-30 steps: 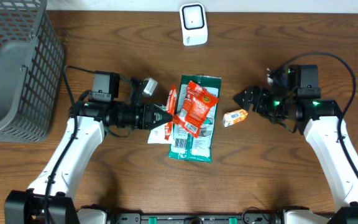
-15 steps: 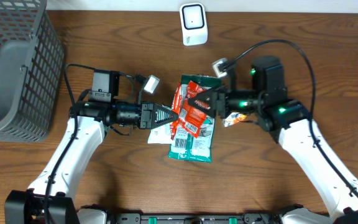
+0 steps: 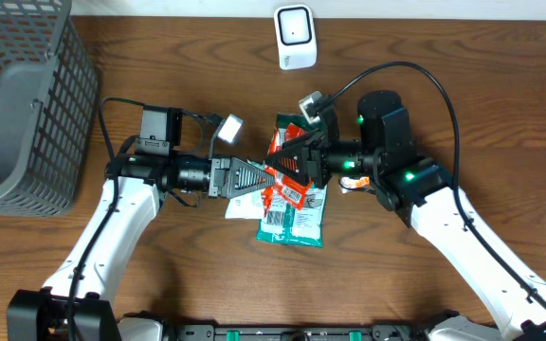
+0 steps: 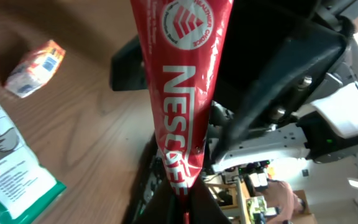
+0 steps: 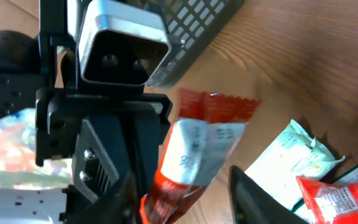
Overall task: Scan the item barcode
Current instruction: 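Lift the stick toward the right gripper and grasp it with the right gripper, then carry the Nescafe stick right with the right gripper and lower it beside the orange box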
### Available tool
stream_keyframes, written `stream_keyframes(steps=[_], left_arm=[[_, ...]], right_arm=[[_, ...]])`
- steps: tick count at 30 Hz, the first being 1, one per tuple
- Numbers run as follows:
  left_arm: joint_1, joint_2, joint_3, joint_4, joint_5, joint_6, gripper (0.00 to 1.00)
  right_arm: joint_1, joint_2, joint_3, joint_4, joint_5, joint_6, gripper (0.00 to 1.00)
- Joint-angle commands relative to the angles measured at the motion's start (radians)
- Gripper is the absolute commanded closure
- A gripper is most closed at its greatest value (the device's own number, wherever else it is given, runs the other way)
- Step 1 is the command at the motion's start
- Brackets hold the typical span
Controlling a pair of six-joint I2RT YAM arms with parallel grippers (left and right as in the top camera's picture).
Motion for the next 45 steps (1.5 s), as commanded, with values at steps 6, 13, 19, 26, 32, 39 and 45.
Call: stream_keyframes(steps=[6,13,19,26,32,39,45], left_arm=[[0.001,-0.005,0.016,0.064,0.05,-0.001,0.86],[0.001,-0.005,0.016,0.083,-0.215,0.0,0.41],[0.001,-0.005,0.016,0.082,-0.496,-0.001,0.26],[0.001,-0.005,0.016,0.072,-0.658,-0.002,0.2],[0.001,-0.005,0.016,0.024,-0.751,-0.021,0.19],[0.001,-0.004,0.016,-0.037,-0.855,-0.023,0.19],[0.001,-0.004,0.016,-0.043,-0.855,-0.023,0.19]], right_arm=[[0.024,0.002,0.012,0.001,0.045,0.0,0.96],[0.024,0.002,0.012,-0.004,0.154,-0.019,0.99],[0.024,0.002,0.012,-0.117,0.39,-0.039,0.99],[0.03,0.002,0.013,-0.284,0.653,-0.04,0.99],[0.004,0.003,0.041,-0.417,0.795,-0.041,0.99],[0.002,0.05,0.055,-0.52,0.832,-0.041,0.99],[0.009,0.171,0.055,-0.521,0.853,-0.041,0.99]])
